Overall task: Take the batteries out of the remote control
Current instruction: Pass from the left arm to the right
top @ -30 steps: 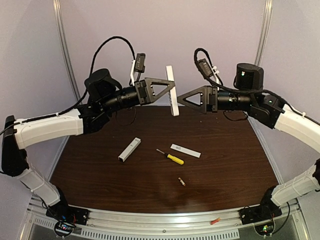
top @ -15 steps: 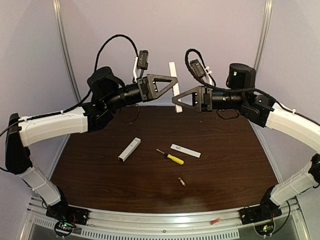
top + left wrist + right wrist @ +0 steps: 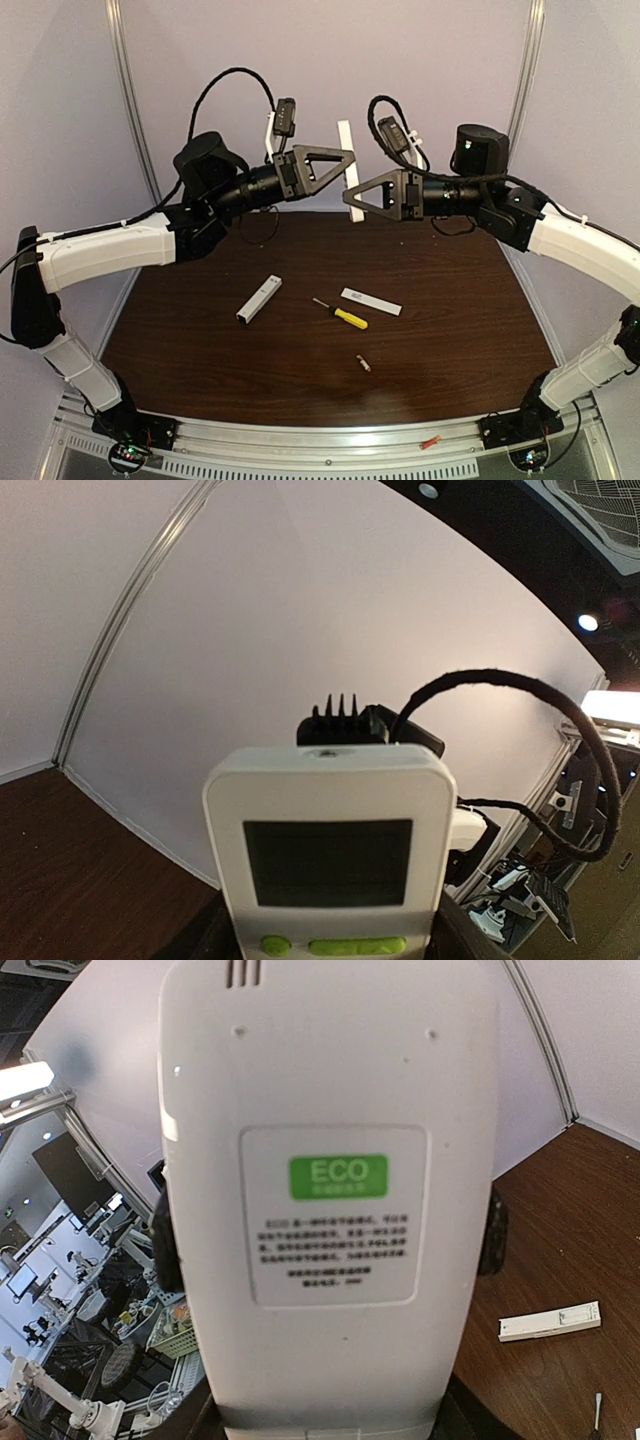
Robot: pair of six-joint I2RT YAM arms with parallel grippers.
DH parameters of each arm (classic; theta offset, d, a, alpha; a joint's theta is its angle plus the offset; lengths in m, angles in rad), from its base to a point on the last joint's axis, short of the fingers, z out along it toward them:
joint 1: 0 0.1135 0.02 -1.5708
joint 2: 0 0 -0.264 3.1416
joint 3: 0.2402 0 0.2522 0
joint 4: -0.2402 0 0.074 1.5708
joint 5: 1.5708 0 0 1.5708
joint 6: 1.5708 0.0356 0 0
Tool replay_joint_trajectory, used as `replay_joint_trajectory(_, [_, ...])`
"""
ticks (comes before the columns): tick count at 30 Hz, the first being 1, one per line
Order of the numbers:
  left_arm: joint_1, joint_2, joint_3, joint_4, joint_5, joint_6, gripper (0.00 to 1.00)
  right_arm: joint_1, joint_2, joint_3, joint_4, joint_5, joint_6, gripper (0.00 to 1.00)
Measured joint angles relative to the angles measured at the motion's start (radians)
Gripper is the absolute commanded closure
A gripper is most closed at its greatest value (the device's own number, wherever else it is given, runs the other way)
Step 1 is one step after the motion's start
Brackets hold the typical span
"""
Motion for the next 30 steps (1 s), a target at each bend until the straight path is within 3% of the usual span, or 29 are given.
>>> replay_joint_trajectory(7, [-0.002,-0.004,-0.017,0.006,-0.011,-0.001,0.57,-0.006,0.002,0.000,-0.013,-0.011,-0.001,0.94])
replay_joint_trajectory(10, [-0.003,-0.016,-0.036,0.002,-0.024,0.001,0.49,-0.006,0.009,0.000,-0.016,-0.024,-0.003,1.00])
replay_joint_trajectory(22, [0.000,-0.111,-0.109,-0.134,-0.131,0.086,0.03,-0.023,0.035,0.057,-0.100,-0.047,-0.065,1.00])
replay_joint_trajectory(30, [0.000,-0.238,-0.188,-0.293,-0.259,0.163,0.03,-0.031,0.051,0.095,-0.190,-0.036,-0.143,1.00])
